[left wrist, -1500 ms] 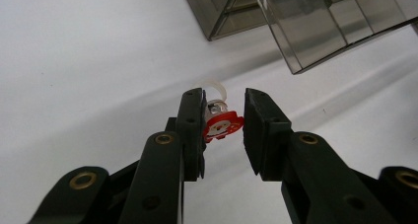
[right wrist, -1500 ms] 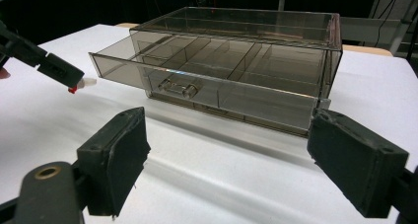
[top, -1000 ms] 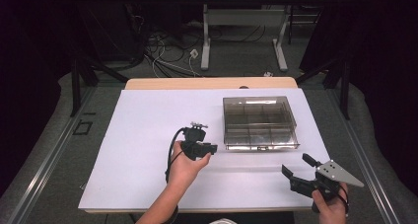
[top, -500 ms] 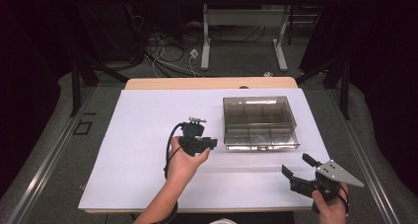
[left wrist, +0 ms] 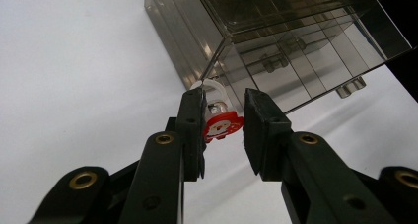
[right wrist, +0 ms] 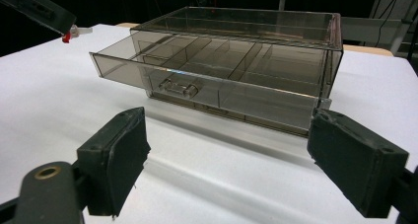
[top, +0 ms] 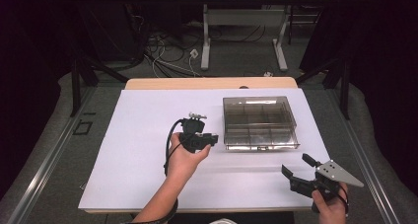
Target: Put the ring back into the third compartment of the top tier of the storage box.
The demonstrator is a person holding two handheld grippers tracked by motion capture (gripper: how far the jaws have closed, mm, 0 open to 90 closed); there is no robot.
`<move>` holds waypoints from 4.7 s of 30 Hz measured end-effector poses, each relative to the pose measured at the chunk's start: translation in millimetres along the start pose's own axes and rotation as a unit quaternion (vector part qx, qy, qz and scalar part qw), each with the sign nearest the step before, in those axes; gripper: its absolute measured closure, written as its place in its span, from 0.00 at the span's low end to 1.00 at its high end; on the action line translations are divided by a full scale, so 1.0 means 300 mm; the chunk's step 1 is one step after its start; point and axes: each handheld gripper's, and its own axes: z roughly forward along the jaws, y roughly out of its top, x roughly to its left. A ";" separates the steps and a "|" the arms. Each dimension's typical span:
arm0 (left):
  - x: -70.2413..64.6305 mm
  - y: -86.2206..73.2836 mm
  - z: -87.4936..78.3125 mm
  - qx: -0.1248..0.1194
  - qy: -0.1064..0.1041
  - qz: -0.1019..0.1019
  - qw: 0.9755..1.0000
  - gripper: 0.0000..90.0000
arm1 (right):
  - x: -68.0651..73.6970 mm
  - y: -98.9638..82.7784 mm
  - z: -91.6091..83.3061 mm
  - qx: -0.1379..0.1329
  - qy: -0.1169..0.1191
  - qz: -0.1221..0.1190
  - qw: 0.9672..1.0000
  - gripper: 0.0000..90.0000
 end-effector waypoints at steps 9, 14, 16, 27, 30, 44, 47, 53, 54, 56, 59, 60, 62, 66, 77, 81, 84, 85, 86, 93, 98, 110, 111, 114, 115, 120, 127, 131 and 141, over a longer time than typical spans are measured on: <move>-0.013 0.019 -0.008 -0.005 0.000 0.005 1.000 0.78 | 0.000 -0.001 0.001 0.000 0.001 0.002 1.000 0.17; -0.022 0.031 -0.012 -0.007 0.001 0.006 1.000 0.78 | 0.000 -0.001 0.002 -0.003 0.001 0.003 1.000 0.17; -0.024 0.037 -0.011 -0.007 0.000 0.010 1.000 0.78 | -0.001 -0.001 0.001 0.000 0.001 0.002 1.000 0.17; -0.047 0.067 0.004 -0.006 -0.009 0.015 1.000 0.78 | -0.007 -0.005 0.005 0.002 -0.002 0.006 1.000 0.17; -0.055 0.078 0.007 -0.006 -0.013 0.018 1.000 0.78 | -0.007 -0.006 0.007 0.002 -0.002 0.007 1.000 0.17; -0.090 0.103 0.034 -0.003 -0.020 0.024 0.999 0.78 | -0.010 -0.006 0.006 0.001 -0.003 0.011 1.000 0.17; -0.104 0.110 0.040 -0.001 -0.023 0.030 0.999 0.78 | -0.012 -0.005 0.004 -0.001 -0.004 0.007 1.000 0.17; -0.138 0.120 0.053 0.000 -0.027 0.039 0.999 0.78 | -0.010 -0.003 0.002 0.000 -0.003 0.006 1.000 0.17; -0.143 0.123 0.054 0.003 -0.027 0.041 0.999 0.78 | -0.009 -0.003 0.002 0.000 -0.002 0.004 1.000 0.17; -0.153 0.127 0.060 0.002 -0.029 0.043 0.999 0.78 | -0.009 -0.002 0.001 -0.001 -0.002 0.004 1.000 0.17; -0.167 0.132 0.069 0.005 -0.033 0.047 0.998 0.78 | -0.010 -0.001 -0.002 -0.002 -0.004 0.004 1.000 0.17; -0.172 0.132 0.073 0.005 -0.033 0.044 0.998 0.78 | -0.009 -0.002 0.001 -0.011 -0.005 0.007 1.000 0.17; -0.179 0.135 0.078 0.008 -0.035 0.049 0.998 0.78 | -0.011 -0.001 -0.004 -0.004 -0.004 0.006 1.000 0.17; -0.200 0.142 0.089 0.007 -0.037 0.051 0.998 0.78 | -0.011 0.000 -0.004 -0.005 -0.004 0.008 1.000 0.17; -0.250 0.163 0.106 0.008 -0.044 0.063 0.997 0.78 | -0.009 0.001 -0.005 -0.005 -0.003 0.008 1.000 0.17; -0.272 0.171 0.120 0.009 -0.047 0.066 0.997 0.78 | -0.009 0.001 -0.005 -0.004 -0.002 0.007 1.000 0.17; -0.290 0.178 0.130 0.011 -0.050 0.070 0.996 0.78 | -0.008 0.001 -0.005 -0.005 -0.003 0.008 1.000 0.17; -0.296 0.181 0.134 0.010 -0.050 0.071 0.996 0.78 | -0.009 0.001 -0.004 -0.007 -0.002 0.008 1.000 0.17; -0.302 0.183 0.137 0.010 -0.052 0.072 0.996 0.78 | -0.009 0.001 -0.004 -0.006 -0.004 0.009 1.000 0.17; -0.331 0.196 0.163 0.013 -0.058 0.079 0.995 0.78 | -0.010 0.000 -0.005 -0.009 -0.005 0.009 1.000 0.17; -0.346 0.200 0.182 0.016 -0.061 0.083 0.995 0.78 | -0.012 0.000 -0.005 -0.004 -0.003 0.008 1.000 0.17; -0.379 0.208 0.219 0.018 -0.069 0.098 0.993 0.78 | -0.012 0.000 -0.005 -0.003 -0.002 0.009 1.000 0.17; -0.380 0.208 0.223 0.015 -0.070 0.098 0.993 0.78 | -0.012 0.000 -0.005 -0.004 -0.002 0.010 1.000 0.17; -0.387 0.205 0.233 0.012 -0.073 0.098 0.992 0.78 | -0.013 -0.001 -0.004 -0.005 -0.001 0.011 1.000 0.17; -0.389 0.204 0.237 0.010 -0.073 0.100 0.992 0.78 | -0.013 -0.001 -0.004 -0.005 -0.002 0.012 1.000 0.17; -0.402 0.202 0.252 0.006 -0.076 0.102 0.992 0.78 | -0.013 0.000 -0.004 -0.005 -0.001 0.010 1.000 0.17; -0.415 0.195 0.279 0.001 -0.079 0.104 0.991 0.78 | -0.013 0.000 -0.005 -0.005 -0.002 0.012 1.000 0.17; -0.428 0.189 0.296 -0.001 -0.081 0.103 0.991 0.78 | -0.014 0.000 -0.004 -0.006 -0.002 0.010 1.000 0.17; -0.448 0.182 0.339 0.002 -0.083 0.106 0.991 0.78 | -0.015 0.001 -0.006 -0.004 -0.001 0.008 1.000 0.17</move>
